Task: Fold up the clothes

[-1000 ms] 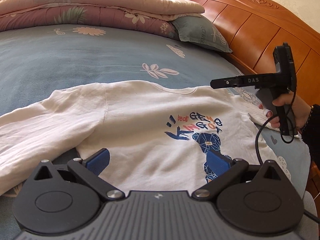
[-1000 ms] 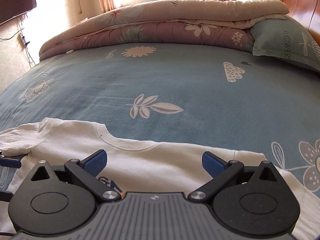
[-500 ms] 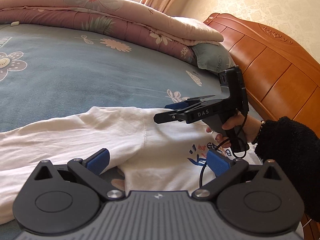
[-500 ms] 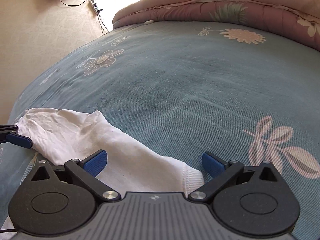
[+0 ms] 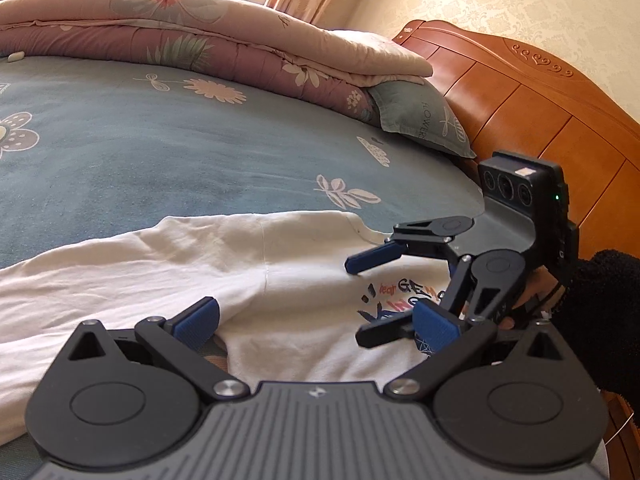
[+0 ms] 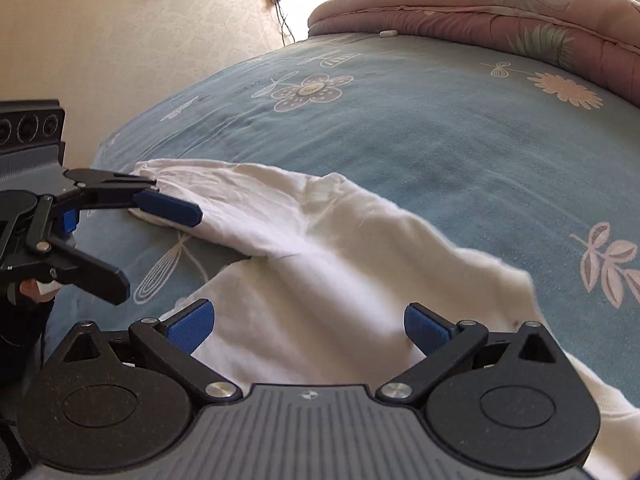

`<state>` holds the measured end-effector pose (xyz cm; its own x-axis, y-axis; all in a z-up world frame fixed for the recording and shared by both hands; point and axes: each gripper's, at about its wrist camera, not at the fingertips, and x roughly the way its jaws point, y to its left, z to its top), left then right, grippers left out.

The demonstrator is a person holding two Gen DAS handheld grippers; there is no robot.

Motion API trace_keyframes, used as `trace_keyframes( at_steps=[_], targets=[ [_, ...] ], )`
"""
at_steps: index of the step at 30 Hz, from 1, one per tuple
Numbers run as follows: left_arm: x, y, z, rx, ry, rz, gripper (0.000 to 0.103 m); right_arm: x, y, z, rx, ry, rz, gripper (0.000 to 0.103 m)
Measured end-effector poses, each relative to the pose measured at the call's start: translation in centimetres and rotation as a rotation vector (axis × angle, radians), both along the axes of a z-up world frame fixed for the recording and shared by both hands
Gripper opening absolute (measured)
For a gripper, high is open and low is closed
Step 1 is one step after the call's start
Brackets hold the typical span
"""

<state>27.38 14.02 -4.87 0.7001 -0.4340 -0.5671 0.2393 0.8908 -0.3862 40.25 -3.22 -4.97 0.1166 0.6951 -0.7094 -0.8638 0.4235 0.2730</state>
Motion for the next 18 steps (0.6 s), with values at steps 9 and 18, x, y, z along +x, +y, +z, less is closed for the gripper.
trace_keyframes(
  at_steps=[9, 18],
  targets=[
    [-0.2, 0.7, 0.4, -0.007, -0.015, 0.023, 0.102, -0.2, 0.8, 1.8, -0.069, -0.202, 0.015, 0.103],
    [-0.1, 1.1, 0.3, -0.018, -0.009, 0.034, 0.102, 9.3, 2.7, -2.0, -0.031, -0.056, -0.128, 0.103]
  ],
)
